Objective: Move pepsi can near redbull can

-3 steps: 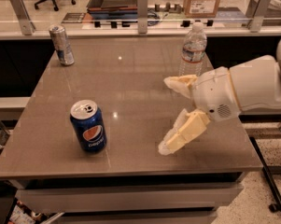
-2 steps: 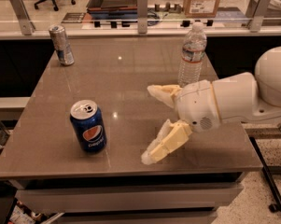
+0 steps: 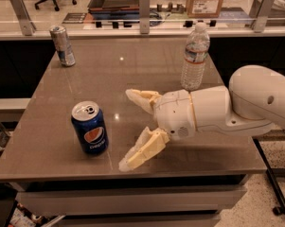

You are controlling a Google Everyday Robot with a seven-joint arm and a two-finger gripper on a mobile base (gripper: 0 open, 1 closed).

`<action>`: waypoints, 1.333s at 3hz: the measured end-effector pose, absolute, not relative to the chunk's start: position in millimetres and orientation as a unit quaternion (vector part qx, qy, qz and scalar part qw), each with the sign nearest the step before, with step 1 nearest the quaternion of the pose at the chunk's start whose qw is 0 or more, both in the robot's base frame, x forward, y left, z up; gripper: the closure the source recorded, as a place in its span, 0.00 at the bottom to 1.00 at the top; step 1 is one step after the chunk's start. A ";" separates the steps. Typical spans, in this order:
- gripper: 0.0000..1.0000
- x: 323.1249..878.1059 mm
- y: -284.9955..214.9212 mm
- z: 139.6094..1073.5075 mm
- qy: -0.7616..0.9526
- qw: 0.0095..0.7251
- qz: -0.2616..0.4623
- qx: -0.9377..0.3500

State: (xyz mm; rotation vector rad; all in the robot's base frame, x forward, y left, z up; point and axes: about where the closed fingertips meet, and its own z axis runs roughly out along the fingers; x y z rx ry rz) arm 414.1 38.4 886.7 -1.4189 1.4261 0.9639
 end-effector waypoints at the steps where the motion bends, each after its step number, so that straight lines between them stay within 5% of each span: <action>1: 0.00 416.4 61.8 893.1 0.562 0.446 0.394 -0.575; 3: 0.00 422.5 99.2 886.4 0.557 0.450 0.402 -0.570; 4: 0.17 425.5 114.7 882.3 0.545 0.448 0.418 -0.572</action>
Offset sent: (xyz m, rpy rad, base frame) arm 0.0065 0.0636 0.0030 0.0202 -0.0100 -0.0021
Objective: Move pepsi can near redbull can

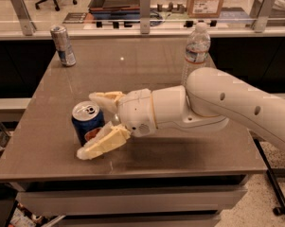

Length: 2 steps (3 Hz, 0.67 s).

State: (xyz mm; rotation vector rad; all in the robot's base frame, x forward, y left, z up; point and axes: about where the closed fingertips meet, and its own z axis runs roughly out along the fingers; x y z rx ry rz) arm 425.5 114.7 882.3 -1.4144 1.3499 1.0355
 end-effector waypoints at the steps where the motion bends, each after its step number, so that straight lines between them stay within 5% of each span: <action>1: 0.39 424.2 116.0 883.0 0.545 0.447 0.418 -0.573; 2: 0.64 422.8 117.9 883.9 0.543 0.447 0.418 -0.575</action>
Offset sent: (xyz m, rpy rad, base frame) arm -0.0012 0.0012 0.0006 -0.0014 -0.0014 0.0028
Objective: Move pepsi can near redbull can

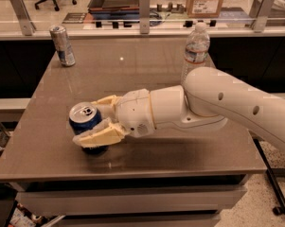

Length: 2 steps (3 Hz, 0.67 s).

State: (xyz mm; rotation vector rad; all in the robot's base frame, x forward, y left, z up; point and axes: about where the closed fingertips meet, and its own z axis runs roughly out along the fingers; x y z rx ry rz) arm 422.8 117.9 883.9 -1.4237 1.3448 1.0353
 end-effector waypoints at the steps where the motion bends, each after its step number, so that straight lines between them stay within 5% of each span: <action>1: 0.87 421.4 119.7 884.7 0.542 0.446 0.418 -0.577; 2: 1.00 420.1 121.4 885.5 0.540 0.446 0.418 -0.578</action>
Offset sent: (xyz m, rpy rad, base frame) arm -0.0011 0.0015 0.0007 -0.0009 -0.0018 0.0031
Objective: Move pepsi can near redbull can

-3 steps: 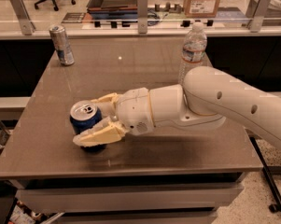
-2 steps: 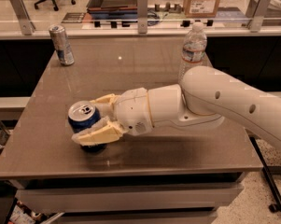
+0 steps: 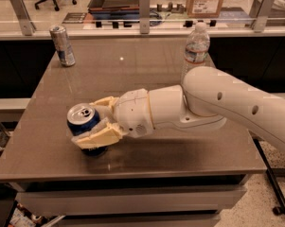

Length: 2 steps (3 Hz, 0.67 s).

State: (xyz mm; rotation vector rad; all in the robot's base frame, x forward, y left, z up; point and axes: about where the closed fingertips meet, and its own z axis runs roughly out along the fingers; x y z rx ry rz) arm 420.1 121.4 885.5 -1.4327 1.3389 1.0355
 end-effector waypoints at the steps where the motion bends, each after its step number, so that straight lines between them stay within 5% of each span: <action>1: 1.00 439.5 125.3 895.5 0.548 0.447 0.412 -0.574; 2: 1.00 476.6 132.7 908.7 0.568 0.460 0.410 -0.545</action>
Offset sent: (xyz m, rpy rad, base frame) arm 0.1121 0.0156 0.0377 0.0461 0.0645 -0.1943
